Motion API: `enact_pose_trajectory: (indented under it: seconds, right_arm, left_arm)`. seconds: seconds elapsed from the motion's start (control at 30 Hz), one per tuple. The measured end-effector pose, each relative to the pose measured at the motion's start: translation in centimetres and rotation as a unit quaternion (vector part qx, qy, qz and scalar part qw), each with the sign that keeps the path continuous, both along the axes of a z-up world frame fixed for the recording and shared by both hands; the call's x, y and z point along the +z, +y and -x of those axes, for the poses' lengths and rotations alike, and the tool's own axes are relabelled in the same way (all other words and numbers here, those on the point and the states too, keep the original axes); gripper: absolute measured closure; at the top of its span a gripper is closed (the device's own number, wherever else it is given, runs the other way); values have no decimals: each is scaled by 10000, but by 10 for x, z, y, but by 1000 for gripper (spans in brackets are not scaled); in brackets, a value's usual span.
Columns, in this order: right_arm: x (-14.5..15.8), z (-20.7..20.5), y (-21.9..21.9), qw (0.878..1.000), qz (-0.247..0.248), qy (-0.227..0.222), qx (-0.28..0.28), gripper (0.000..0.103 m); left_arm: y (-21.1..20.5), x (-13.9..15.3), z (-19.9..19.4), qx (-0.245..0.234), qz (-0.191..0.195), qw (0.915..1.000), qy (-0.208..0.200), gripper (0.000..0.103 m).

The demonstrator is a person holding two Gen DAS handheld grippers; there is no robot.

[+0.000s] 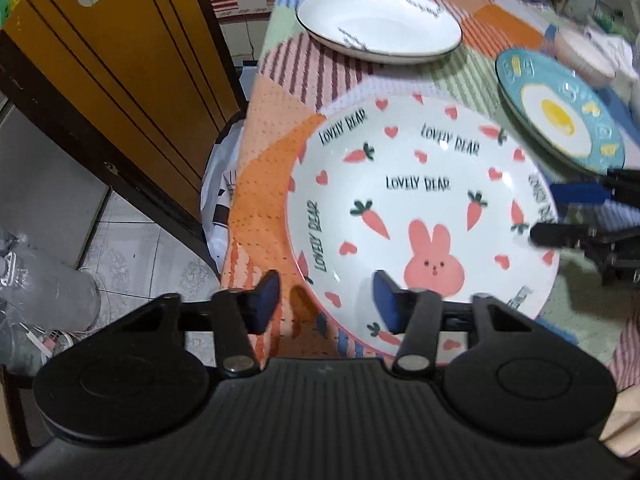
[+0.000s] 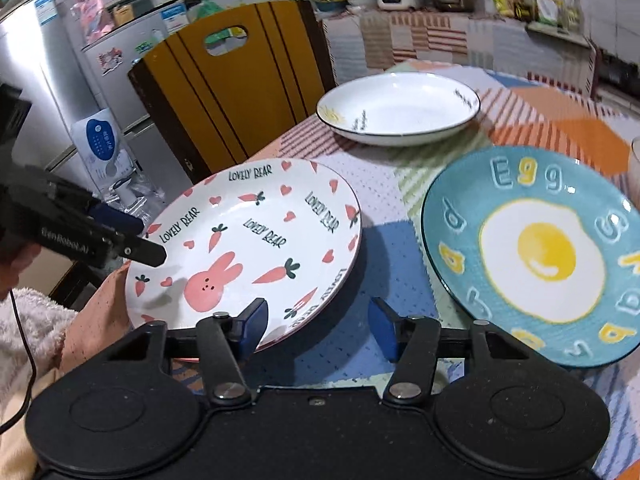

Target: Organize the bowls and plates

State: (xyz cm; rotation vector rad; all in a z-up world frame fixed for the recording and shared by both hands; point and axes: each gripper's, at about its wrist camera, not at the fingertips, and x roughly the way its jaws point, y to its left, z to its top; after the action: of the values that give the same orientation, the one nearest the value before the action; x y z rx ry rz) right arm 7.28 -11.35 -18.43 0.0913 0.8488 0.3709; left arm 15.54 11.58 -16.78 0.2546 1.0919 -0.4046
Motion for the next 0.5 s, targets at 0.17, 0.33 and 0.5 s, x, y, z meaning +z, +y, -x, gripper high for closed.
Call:
enact_pose_trajectory:
  seconds: [0.17, 0.33, 0.5]
  right_arm:
    - [-9, -8, -4, 9990, -246, 277, -239, 44]
    - [-11, -13, -4, 9971, -549, 416, -314, 49]
    - [-16, -22, -6, 9906, -936, 654, -747, 82]
  left_arm:
    - [-6, -4, 2, -25, -44, 10000, -28, 69]
    - [0, -7, -4, 299, 205, 9993, 84, 71]
    - [2, -9, -10, 689, 412, 9962, 327, 70]
